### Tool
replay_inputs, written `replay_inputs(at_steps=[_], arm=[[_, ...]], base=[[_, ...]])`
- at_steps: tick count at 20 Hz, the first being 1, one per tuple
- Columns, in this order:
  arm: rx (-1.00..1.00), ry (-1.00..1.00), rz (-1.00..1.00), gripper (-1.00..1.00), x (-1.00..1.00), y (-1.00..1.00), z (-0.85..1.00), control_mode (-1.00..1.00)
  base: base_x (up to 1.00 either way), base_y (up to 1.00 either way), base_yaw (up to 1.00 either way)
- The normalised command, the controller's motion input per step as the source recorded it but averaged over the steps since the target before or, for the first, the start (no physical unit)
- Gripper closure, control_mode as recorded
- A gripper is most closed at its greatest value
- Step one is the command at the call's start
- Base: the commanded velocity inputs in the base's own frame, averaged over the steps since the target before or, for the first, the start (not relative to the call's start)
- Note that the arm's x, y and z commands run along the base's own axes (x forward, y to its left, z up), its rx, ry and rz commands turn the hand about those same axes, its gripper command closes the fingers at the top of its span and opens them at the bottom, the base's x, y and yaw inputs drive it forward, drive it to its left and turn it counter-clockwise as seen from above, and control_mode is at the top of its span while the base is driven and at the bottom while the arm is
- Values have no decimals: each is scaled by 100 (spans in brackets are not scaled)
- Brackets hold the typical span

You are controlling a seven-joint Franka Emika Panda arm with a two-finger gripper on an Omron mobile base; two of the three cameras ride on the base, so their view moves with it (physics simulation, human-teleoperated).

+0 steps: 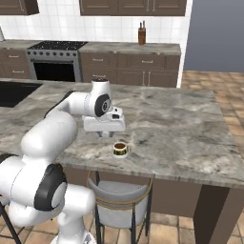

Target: Pick up the marshmallow and place it in the cup of hot chocolate on the dining counter.

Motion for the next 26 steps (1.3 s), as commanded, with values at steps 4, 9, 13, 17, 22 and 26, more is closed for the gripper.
replay_inputs(at_steps=[4, 9, 13, 17, 22, 26], arm=[[0, 3, 0, 100, 42, -4, -29, -100], [0, 2, 0, 100, 37, -11, -29, -100], [0, 1, 0, 100, 31, -20, -29, -100], [0, 3, 0, 100, 25, -16, -22, -100], [0, 3, 0, 100, 17, -2, -23, -100], [0, 1, 0, 100, 13, 0, -28, -100]], base=[[0, 0, 0], [0, 0, 0], [0, 0, 0], [0, 0, 0], [0, 0, 0], [0, 0, 0]])
